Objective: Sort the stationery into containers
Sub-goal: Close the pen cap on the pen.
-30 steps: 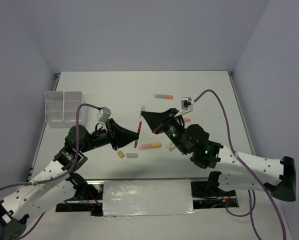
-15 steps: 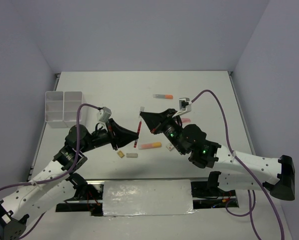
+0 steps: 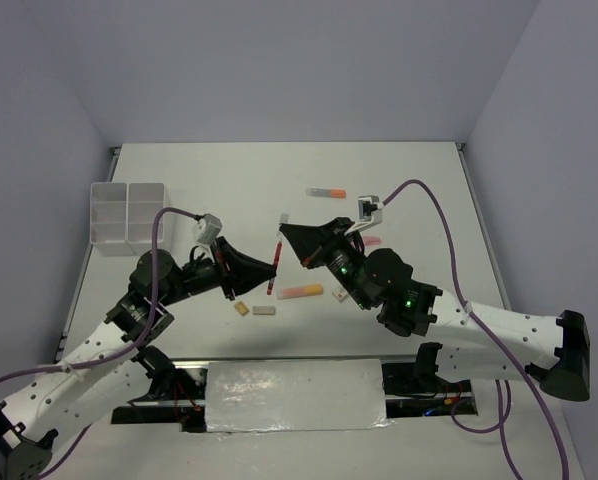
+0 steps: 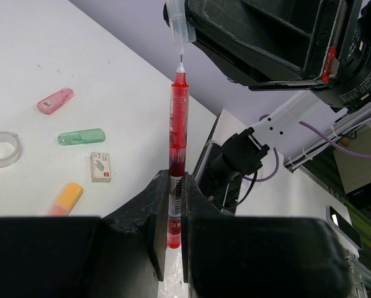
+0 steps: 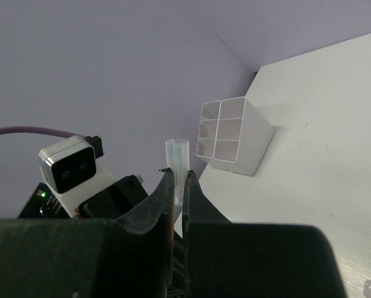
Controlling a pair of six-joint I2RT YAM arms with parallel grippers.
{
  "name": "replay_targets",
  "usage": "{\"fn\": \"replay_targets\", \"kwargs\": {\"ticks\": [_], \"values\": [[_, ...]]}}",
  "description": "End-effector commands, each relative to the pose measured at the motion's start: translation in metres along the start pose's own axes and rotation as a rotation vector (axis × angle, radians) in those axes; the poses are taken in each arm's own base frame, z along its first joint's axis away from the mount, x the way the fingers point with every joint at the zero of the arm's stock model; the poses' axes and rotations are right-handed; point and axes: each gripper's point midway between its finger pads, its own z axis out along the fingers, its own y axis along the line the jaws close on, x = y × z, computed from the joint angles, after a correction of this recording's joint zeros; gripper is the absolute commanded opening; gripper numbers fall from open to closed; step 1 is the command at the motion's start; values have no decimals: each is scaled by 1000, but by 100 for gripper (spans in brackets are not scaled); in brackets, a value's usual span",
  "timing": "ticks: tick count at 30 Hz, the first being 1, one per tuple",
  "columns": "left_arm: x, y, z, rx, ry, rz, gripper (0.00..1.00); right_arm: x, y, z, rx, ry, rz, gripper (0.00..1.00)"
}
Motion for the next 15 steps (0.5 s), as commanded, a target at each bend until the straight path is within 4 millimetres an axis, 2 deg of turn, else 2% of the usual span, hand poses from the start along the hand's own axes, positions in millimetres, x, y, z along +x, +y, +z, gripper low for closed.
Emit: {"fn": "replay_targets", "kwargs": {"ticks": [1,15], "values": [[-22,-13,3,38,-50,58,0,-5,9,0,-29,-20,14,0],[-25,-15,-1,29,-66,76,0,2,7,3,-18,-6,-1,0]]}}
